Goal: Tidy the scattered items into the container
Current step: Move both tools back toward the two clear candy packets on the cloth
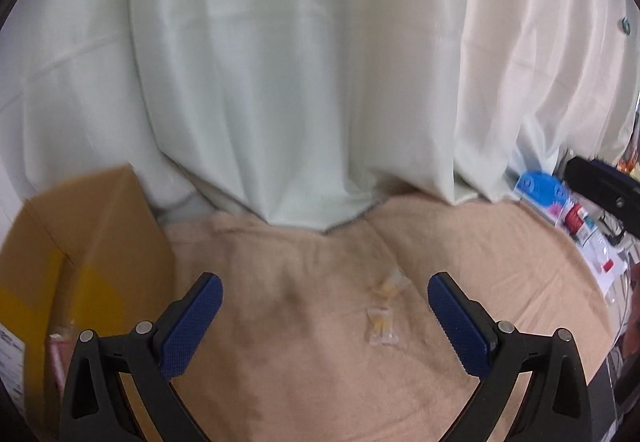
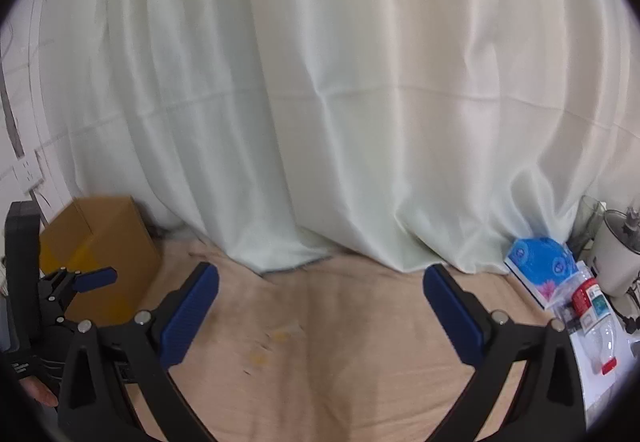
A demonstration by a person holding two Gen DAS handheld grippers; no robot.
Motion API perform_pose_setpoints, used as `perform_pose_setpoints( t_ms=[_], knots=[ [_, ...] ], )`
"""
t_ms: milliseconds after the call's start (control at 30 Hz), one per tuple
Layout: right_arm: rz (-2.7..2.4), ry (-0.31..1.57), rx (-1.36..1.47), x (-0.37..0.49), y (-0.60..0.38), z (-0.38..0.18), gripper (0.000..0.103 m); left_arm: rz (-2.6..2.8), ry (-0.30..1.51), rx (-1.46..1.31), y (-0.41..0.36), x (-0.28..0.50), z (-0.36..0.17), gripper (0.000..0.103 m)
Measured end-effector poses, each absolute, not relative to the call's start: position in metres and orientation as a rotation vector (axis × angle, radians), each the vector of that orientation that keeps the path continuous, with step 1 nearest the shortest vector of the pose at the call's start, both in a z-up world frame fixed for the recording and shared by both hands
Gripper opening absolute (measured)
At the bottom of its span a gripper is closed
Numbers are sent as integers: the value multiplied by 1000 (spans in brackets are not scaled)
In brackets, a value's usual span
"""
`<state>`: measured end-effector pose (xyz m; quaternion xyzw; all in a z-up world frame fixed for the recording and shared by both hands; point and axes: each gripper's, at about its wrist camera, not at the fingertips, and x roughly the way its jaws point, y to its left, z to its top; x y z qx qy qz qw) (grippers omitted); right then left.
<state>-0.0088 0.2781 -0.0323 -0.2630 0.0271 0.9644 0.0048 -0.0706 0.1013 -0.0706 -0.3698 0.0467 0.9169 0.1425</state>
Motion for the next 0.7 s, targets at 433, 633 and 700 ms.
perform_pose_setpoints(
  t_ms=[433,633,700],
  knots=[
    [2939,-53,-1036,-19,295,-117,103,2555,217,-1214,139,-86,-155,103],
    [2935,-32,-1072,-24,298,-134,103,2547,292,-1272,149,-98,-177,103],
    [2938,-17,-1080,-27,299,-137,103,2511,258,-1300,150,-102,-186,103]
  ],
)
